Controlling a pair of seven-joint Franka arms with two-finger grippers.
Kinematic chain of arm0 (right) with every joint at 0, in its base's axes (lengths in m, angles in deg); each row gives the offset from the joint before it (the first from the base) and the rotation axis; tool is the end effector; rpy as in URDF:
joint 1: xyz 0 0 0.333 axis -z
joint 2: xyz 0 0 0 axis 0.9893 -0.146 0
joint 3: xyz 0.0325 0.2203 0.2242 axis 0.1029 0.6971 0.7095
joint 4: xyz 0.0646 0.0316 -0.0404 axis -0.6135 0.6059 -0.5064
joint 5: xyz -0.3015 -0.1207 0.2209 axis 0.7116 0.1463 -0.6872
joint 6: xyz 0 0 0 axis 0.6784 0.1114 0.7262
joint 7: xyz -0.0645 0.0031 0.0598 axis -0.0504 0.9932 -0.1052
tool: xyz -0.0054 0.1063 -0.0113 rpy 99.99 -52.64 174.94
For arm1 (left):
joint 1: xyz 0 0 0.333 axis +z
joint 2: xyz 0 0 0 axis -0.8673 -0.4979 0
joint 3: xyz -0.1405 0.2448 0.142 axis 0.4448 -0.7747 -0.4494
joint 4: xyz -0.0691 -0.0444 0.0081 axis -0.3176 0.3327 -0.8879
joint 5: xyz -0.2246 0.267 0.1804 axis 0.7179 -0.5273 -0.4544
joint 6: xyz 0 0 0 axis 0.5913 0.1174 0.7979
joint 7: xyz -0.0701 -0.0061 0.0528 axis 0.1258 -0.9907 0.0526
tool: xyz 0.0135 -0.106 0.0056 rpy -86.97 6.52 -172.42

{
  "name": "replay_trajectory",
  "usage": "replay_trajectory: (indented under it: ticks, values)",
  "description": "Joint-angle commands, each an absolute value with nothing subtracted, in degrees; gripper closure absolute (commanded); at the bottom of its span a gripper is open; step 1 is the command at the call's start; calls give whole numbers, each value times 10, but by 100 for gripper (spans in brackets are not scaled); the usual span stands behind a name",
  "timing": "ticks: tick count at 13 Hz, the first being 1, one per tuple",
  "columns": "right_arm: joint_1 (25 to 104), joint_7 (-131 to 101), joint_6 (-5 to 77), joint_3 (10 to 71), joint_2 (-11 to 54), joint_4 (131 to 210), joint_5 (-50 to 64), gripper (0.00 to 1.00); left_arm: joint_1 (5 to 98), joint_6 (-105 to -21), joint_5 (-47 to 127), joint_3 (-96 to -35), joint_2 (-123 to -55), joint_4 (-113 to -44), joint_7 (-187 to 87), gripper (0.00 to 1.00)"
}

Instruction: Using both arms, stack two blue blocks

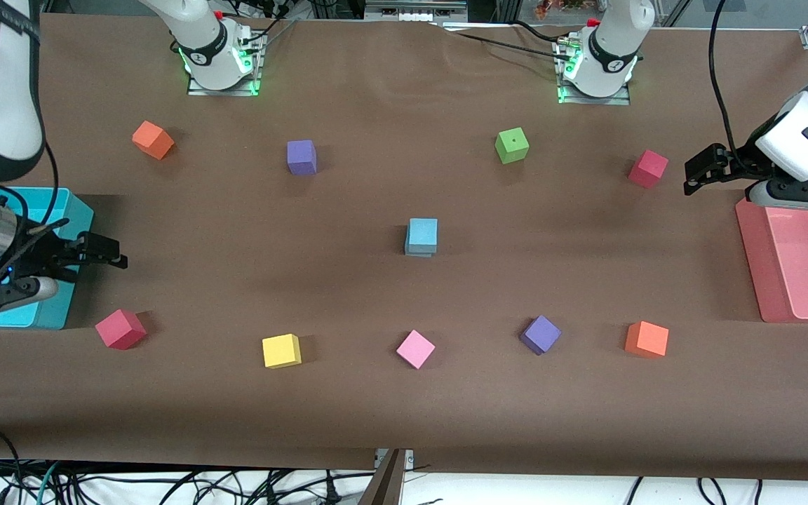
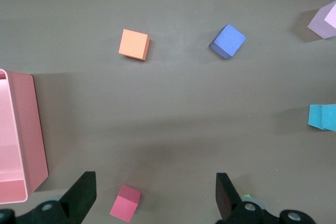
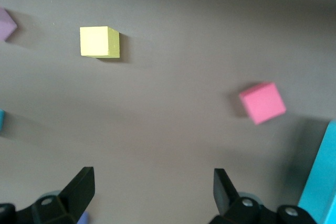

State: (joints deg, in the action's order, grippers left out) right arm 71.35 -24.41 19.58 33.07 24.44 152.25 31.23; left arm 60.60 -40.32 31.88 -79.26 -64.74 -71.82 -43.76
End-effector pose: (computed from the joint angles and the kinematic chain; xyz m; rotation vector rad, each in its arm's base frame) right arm 0.6645 0.0128 0.5055 -2.9818 -0.2702 -0.0014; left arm 0.5658 -0.0404 0.5915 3.1229 -0.0993 -0.0078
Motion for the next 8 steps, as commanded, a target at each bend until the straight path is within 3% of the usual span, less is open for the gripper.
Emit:
replay_trajectory:
  ticks: [1, 4, 8]
  values:
    - [742, -208, 196, 387, 334, 1612, 390, 0, 608, -398, 360, -802, -647, -710, -429, 0]
    - [774, -199, 181, 458, 398, 1664, 467, 0, 633, -396, 376, -795, -647, -710, -424, 0]
    - [782, -146, 147, 460, 410, 1665, 461, 0, 629, -395, 304, -782, -648, -710, -428, 0]
